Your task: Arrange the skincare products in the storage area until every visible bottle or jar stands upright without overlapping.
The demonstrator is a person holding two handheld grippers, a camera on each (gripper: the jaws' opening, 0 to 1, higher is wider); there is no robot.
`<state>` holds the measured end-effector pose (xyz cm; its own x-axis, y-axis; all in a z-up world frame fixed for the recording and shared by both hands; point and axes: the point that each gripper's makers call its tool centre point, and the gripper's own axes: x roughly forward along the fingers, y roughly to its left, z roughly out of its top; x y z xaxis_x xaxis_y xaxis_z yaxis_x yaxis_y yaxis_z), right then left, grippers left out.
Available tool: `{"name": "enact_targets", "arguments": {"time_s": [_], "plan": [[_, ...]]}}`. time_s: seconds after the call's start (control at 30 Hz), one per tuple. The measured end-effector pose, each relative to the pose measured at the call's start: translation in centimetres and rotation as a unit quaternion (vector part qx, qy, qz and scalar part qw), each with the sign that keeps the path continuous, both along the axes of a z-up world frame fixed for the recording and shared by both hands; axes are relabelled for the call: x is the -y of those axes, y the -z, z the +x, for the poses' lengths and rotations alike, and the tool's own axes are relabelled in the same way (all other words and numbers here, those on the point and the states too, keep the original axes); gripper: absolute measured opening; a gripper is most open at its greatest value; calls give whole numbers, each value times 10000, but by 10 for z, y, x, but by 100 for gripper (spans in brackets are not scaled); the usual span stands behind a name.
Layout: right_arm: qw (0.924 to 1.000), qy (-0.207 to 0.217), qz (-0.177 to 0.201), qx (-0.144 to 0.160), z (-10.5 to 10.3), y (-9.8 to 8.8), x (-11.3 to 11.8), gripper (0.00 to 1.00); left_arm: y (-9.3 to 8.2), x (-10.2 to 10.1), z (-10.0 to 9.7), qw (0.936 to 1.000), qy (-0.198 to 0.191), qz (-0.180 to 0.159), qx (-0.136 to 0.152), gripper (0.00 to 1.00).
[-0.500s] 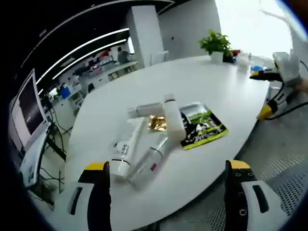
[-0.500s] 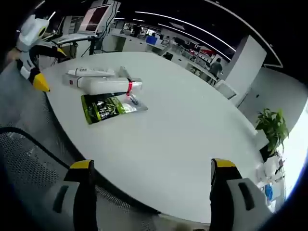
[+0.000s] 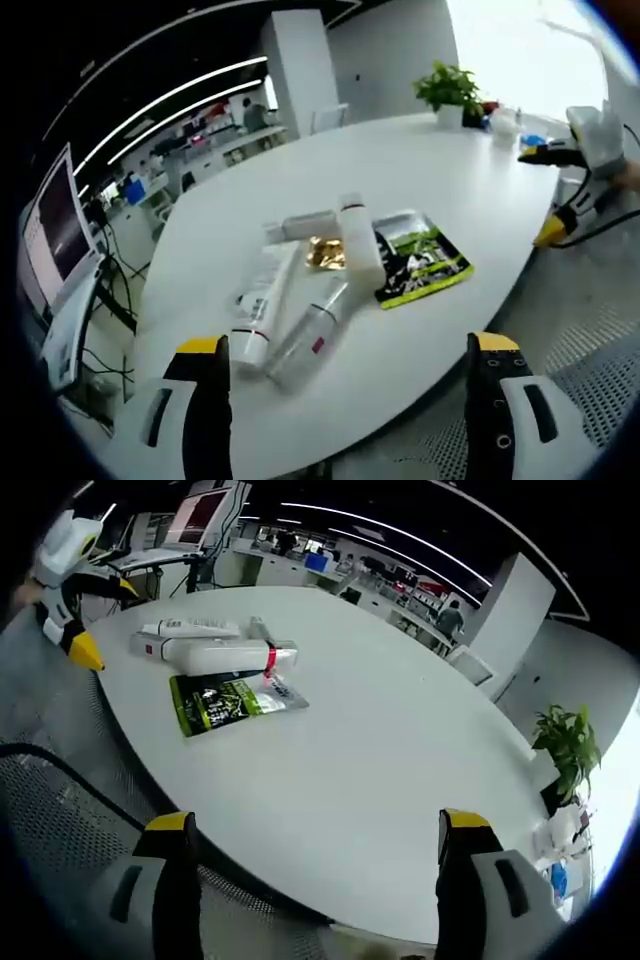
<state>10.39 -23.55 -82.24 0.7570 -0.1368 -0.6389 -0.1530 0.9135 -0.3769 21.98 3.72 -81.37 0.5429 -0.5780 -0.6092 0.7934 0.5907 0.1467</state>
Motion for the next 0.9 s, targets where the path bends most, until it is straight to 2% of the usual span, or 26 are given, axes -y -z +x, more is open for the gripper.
{"name": "enact_targets", "arguments": {"time_s": [0.9], "plan": [[10000, -14, -13, -41, 0, 1, 0, 100, 2, -1, -1, 10000, 10, 84, -43, 93]]}}
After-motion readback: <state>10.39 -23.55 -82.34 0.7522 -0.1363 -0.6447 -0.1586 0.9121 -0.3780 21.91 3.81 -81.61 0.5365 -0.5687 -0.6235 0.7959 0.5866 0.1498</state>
